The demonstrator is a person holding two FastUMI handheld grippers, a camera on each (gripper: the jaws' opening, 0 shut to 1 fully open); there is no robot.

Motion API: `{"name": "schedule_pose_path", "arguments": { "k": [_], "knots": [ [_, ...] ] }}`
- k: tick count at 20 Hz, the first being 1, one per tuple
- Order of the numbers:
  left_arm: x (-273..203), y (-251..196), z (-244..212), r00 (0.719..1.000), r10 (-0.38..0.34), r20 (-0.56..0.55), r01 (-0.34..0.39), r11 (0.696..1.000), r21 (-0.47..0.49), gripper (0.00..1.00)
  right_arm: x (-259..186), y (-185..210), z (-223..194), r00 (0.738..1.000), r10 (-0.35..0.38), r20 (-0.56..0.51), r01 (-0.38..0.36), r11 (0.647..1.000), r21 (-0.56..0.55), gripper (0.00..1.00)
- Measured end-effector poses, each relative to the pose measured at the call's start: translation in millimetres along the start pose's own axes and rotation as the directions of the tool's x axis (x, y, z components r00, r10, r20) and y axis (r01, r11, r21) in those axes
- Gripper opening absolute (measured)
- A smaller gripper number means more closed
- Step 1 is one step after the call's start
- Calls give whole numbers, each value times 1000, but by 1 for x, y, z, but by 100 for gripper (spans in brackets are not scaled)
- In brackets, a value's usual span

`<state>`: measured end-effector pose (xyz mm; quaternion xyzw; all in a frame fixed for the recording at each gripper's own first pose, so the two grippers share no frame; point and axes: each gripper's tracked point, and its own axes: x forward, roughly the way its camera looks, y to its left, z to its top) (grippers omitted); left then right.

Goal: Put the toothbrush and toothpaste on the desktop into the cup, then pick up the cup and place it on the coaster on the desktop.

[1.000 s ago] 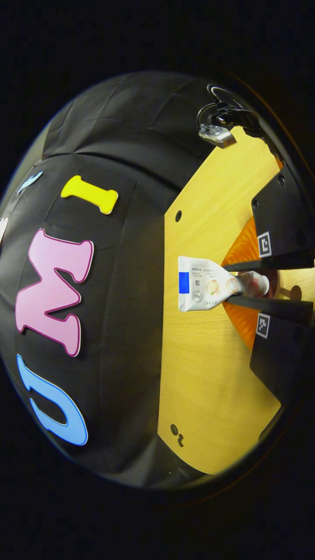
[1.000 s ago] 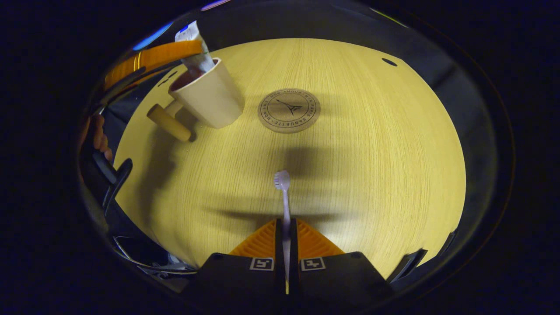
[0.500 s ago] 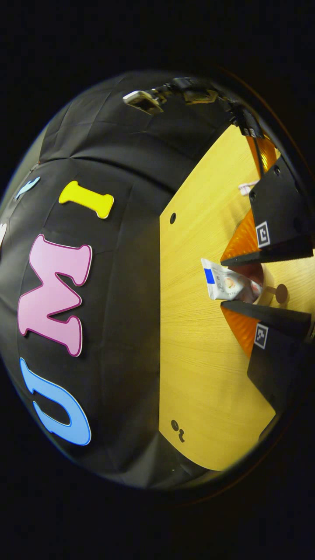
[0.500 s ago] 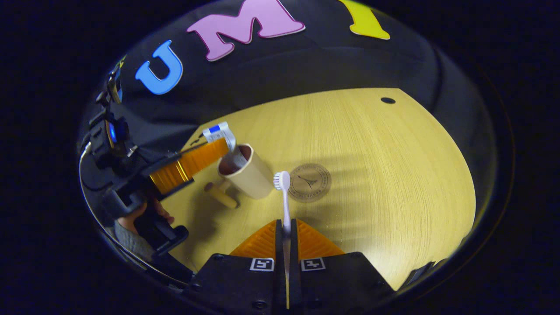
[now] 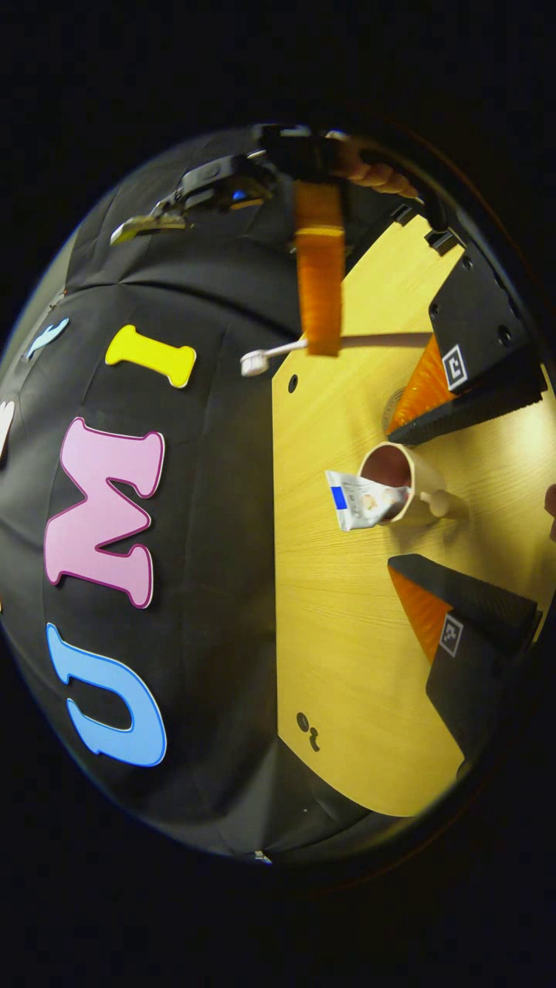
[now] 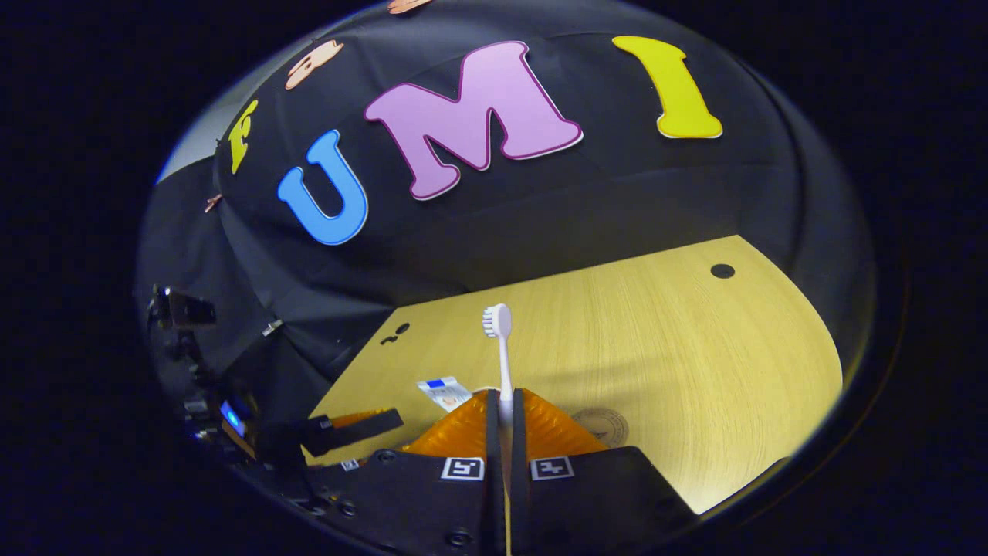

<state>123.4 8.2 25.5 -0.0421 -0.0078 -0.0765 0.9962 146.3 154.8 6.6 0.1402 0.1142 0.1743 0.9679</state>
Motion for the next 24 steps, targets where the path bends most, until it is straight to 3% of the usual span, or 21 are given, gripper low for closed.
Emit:
{"name": "schedule_pose_path", "arguments": {
  "k": [1,7,10,18,24],
  "knots": [
    [-7,-2,-4,1000,-8,-11,8,1000,-13,90,6,5,7,1000,12,17,-12,1000,8,7],
    [-43,-3,-24,999,-11,-45,8,998,-61,89,40,30,22,994,90,65,-94,993,68,7],
    [-54,-2,-28,999,2,-50,-6,997,-75,90,62,31,21,993,94,72,-101,990,100,7],
    [-70,1,-34,996,44,-78,-51,994,-95,90,106,18,11,994,70,79,-75,995,66,7],
    [-67,0,-35,995,51,-90,-59,994,-88,90,108,18,-16,997,73,31,-72,997,-37,7]
  ]
}}
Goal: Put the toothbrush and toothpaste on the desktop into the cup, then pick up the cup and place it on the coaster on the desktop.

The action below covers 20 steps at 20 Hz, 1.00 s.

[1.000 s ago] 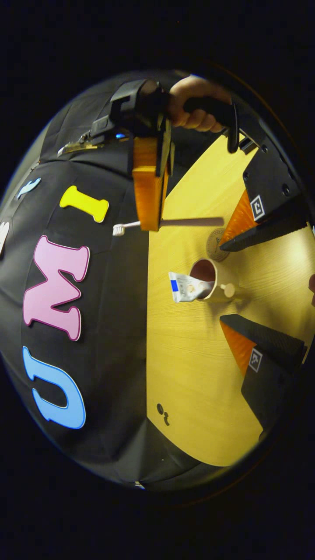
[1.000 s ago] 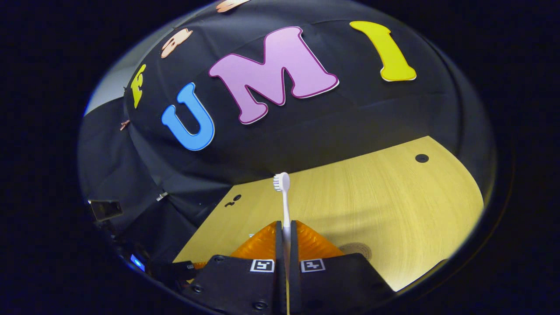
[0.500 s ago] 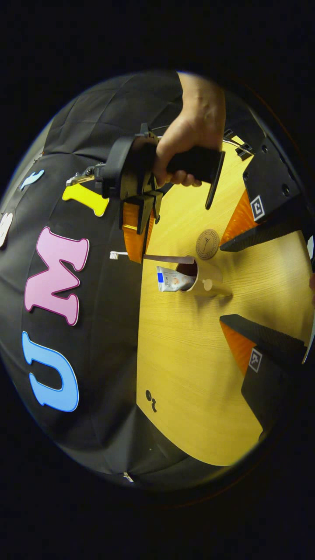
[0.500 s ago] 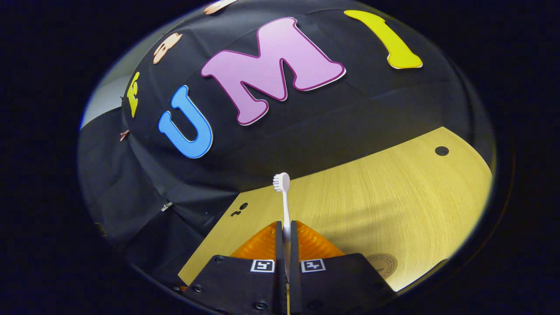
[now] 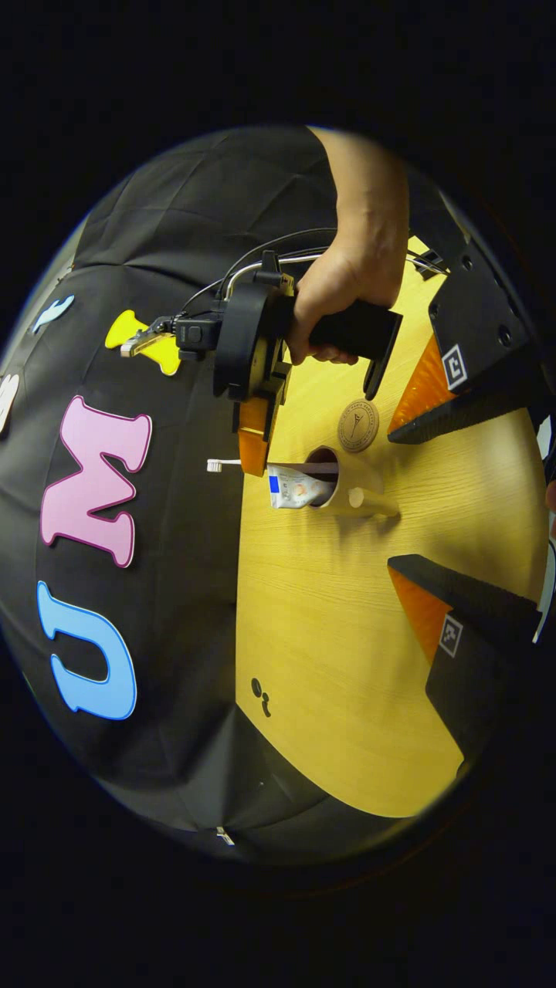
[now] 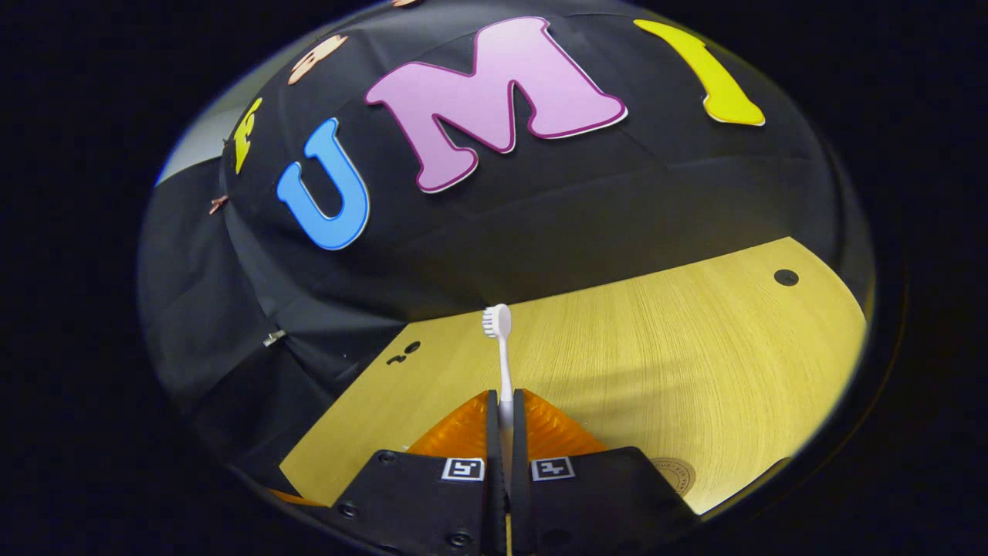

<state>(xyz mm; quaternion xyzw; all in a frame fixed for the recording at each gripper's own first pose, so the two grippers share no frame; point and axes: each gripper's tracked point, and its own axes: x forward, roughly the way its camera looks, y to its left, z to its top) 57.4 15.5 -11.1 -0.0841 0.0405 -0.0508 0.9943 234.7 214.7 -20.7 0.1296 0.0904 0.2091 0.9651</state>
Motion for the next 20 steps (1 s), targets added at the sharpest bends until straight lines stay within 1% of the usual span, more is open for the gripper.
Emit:
{"name": "schedule_pose_path", "arguments": {
  "k": [3,5,6,9,10,13,14,15,16,17,18,19,20],
  "knots": [
    [5,-3,-1,1000,-9,-3,9,1000,-9,90,-9,3,-7,1000,5,-20,-5,1000,-6,10],
    [11,-4,-4,1000,-15,-18,15,1000,-7,89,-15,2,-15,999,3,-54,-3,1000,-7,13],
    [16,-5,-6,999,-20,-30,20,1000,-7,89,-20,1,-19,997,-4,-74,4,1000,-9,18],
    [27,-4,-10,998,-24,-55,24,1000,1,90,-30,1,-31,993,-3,-114,3,1000,3,22],
    [29,-5,-13,998,-27,-64,28,1000,5,89,-34,3,-34,993,6,-120,-4,1000,16,26],
    [37,-4,-16,996,-27,-86,28,999,16,90,-49,-1,-38,991,5,-137,3,998,60,33],
    [40,-5,-17,995,-29,-95,31,999,18,89,-57,-4,-41,990,3,-144,8,997,72,40],
    [44,-5,-17,994,-31,-107,33,999,19,90,-63,-8,-42,988,1,-152,12,996,85,43],
    [47,-5,-19,993,-30,-117,33,999,22,89,-72,-12,-46,987,-1,-158,16,995,95,31],
    [51,-4,-19,991,-28,-127,32,999,30,90,-81,-16,-51,986,0,-167,17,995,101,49],
    [55,-4,-20,990,-31,-139,37,999,38,90,-91,-21,-56,984,-3,-176,21,995,101,36],
    [59,-4,-21,987,-32,-155,39,998,48,90,-102,-28,-63,982,-6,-189,25,995,100,36],
    [63,-4,-21,984,-31,-174,42,997,57,90,-111,-34,-69,979,-11,-203,31,995,96,53]
  ]
}}
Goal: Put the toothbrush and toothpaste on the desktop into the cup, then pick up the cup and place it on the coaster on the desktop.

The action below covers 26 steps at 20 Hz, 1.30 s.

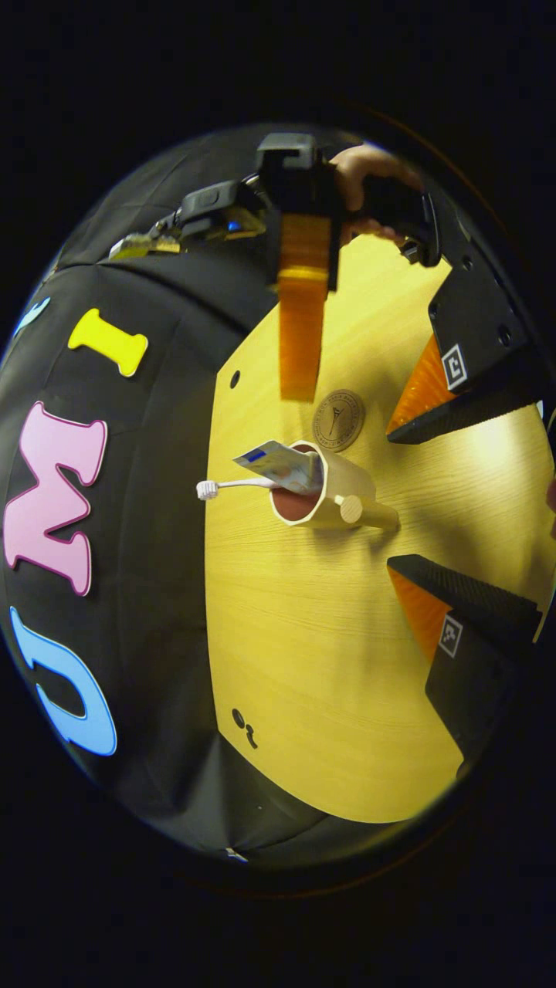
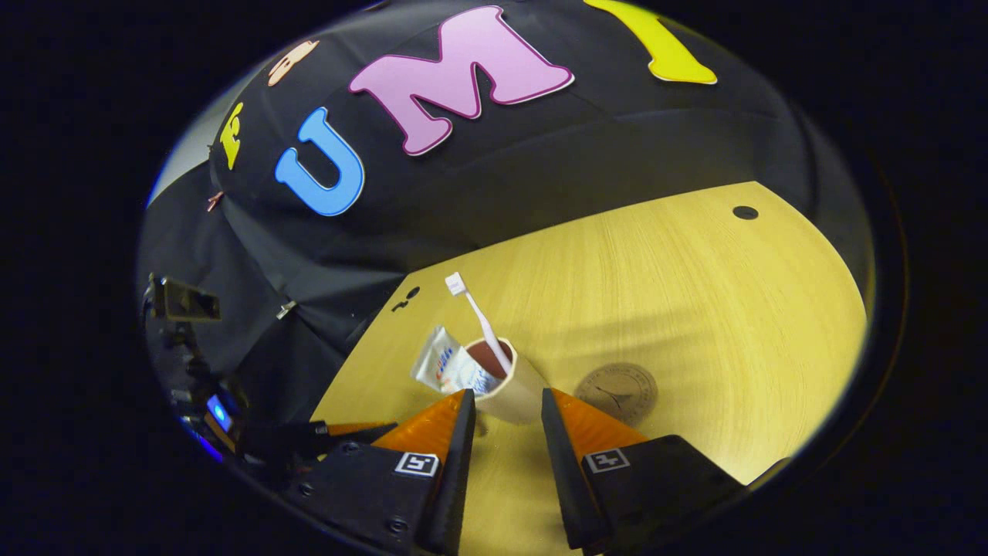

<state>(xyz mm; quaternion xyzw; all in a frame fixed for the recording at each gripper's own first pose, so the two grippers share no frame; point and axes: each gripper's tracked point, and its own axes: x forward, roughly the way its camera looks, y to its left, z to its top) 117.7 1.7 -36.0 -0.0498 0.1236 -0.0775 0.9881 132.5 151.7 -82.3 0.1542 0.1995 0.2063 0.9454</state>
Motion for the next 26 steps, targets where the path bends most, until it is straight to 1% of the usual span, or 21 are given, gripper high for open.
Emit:
{"name": "schedule_pose_path", "arguments": {
  "k": [6,11,16,18,20,21,26],
  "knots": [
    [26,7,1,992,4,-126,3,999,51,90,-46,-45,-41,997,-51,-59,52,998,19,54],
    [49,9,-2,970,12,-243,15,994,107,90,-79,-73,-66,992,-88,-92,91,995,26,54],
    [69,8,4,943,13,-334,36,989,141,88,-102,-95,-78,988,-124,-93,131,988,77,54],
    [75,8,5,928,18,-371,42,987,153,86,-110,-105,-79,987,-138,-87,146,985,96,54],
    [80,10,4,916,33,-400,39,985,171,81,-117,-113,-80,985,-153,-81,162,980,113,54],
    [82,11,3,910,41,-413,36,984,177,76,-119,-116,-81,984,-160,-78,169,978,119,54],
    [88,16,-3,880,73,-470,29,978,205,68,-129,-129,-85,980,-185,-68,194,969,152,54]
  ]
}}
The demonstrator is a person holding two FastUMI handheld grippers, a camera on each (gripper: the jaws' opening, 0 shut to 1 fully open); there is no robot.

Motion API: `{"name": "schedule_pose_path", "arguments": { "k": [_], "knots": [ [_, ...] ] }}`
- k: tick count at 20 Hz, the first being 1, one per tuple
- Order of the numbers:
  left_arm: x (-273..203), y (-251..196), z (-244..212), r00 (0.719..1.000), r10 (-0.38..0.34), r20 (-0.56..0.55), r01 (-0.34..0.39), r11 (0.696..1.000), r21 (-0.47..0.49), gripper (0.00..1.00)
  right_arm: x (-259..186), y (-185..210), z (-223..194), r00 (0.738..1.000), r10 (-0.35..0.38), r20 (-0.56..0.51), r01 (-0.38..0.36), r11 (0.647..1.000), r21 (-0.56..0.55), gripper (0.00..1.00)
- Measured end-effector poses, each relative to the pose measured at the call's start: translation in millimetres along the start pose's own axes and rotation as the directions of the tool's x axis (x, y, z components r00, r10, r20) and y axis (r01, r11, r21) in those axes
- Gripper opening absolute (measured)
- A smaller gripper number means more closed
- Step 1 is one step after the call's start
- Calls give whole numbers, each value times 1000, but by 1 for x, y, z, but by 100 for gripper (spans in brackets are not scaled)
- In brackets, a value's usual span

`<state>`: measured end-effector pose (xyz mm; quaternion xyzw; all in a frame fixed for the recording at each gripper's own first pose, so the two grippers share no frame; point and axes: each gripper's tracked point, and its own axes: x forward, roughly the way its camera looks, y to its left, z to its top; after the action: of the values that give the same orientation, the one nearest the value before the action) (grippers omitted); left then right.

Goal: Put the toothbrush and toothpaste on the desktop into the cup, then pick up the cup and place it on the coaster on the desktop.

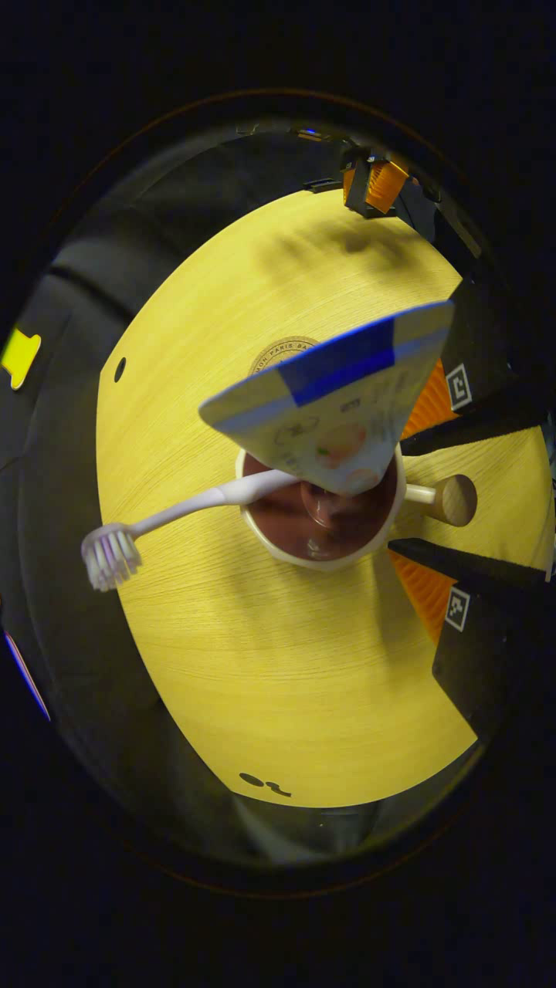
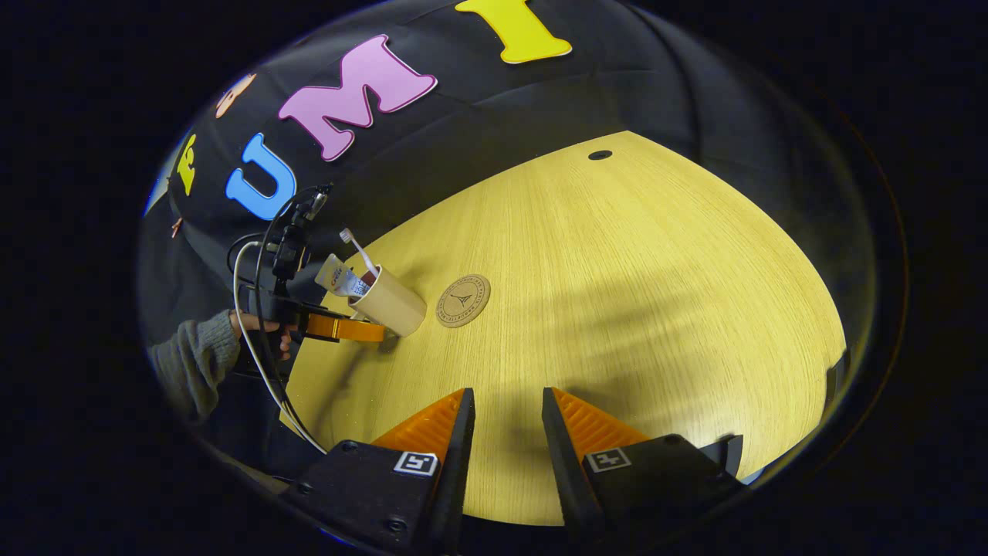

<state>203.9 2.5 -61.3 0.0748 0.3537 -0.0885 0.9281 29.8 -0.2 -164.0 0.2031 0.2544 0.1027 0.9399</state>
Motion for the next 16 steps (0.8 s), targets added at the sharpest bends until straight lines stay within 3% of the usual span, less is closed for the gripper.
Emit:
{"name": "schedule_pose_path", "arguments": {
  "k": [4,8,9,10,11,14,15,16],
  "knots": [
    [5,-2,-1,999,9,-39,-8,999,33,54,-10,-8,-8,1000,-7,4,7,1000,17,54],
    [7,-3,-3,999,2,-50,0,999,37,32,-15,-10,-14,1000,-9,-3,10,1000,23,54],
    [7,-3,-3,999,-1,-49,2,999,35,35,-14,-10,-15,1000,-9,-5,9,1000,24,54],
    [6,-2,-3,999,0,-43,1,1000,28,30,-14,-10,-16,1000,-9,-6,10,1000,23,54],
    [5,-2,-2,999,4,-36,-3,1000,20,34,-16,-10,-16,1000,-10,-6,10,1000,21,54],
    [2,0,0,1000,15,-4,-15,1000,13,28,-15,-10,-15,1000,-7,-5,7,1000,18,54],
    [0,-1,3,1000,16,10,-16,1000,19,33,-15,-10,-15,1000,-6,-6,6,1000,17,54],
    [-4,-3,6,1000,13,20,-14,1000,24,28,-15,-10,-14,1000,-6,-6,6,1000,17,54]
  ]
}}
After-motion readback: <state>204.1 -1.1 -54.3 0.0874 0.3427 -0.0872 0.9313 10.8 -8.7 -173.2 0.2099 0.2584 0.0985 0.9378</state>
